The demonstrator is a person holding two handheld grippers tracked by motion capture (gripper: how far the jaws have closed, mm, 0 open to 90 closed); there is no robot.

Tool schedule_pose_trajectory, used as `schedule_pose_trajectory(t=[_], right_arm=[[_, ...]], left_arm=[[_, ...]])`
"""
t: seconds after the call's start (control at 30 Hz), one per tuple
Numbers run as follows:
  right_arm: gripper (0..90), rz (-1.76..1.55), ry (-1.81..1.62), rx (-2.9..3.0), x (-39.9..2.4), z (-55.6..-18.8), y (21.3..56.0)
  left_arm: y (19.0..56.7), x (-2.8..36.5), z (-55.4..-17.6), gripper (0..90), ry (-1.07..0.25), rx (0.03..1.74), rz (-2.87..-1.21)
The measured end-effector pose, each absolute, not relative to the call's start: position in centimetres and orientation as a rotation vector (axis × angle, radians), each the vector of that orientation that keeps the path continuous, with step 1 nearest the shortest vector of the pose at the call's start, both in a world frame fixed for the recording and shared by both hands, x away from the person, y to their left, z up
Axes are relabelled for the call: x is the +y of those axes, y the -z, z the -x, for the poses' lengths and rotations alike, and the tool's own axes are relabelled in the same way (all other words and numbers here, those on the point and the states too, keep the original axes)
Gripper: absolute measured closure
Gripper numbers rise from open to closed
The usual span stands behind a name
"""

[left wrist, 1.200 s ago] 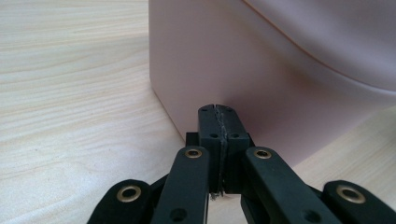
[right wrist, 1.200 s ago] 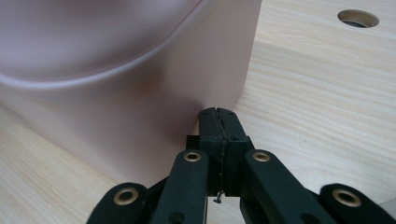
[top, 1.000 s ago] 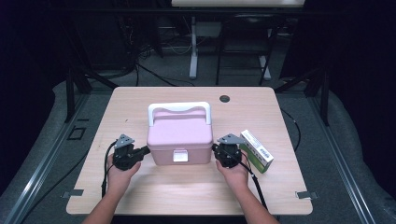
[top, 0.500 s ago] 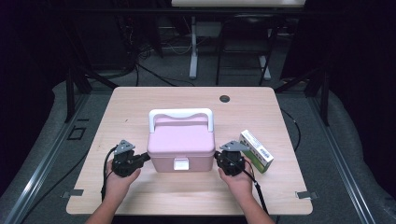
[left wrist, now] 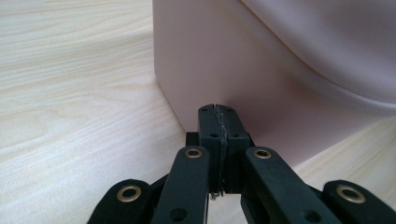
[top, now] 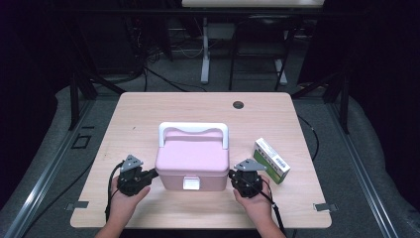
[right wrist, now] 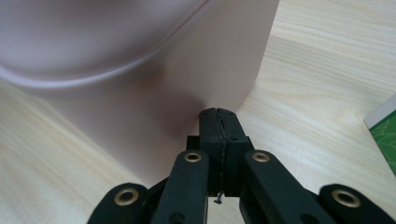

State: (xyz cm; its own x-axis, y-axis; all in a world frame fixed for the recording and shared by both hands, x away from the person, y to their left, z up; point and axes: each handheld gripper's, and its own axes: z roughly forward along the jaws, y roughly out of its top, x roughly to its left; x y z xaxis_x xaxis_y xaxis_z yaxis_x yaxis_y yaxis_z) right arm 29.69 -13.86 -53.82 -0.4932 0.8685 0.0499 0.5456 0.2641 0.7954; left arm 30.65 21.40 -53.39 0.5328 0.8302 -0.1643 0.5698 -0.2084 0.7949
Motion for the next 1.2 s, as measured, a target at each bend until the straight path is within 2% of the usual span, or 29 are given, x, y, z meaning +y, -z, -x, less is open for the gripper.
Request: schedule_pose_trajectory(t=[0.37,1.2], right_arm=[[90.0,-1.316,-1.115,2.159,-14.5,-27.6,53.7],[90.0,-1.333,-1.075,2.166,-14.9,-25.9,53.4]], left_arm=[[53.3,21.3,-28.7,89.8,-0.344,1.105,-1.935],[53.2,20.9,-26.6,89.8,-0.316,1.085,-1.951]])
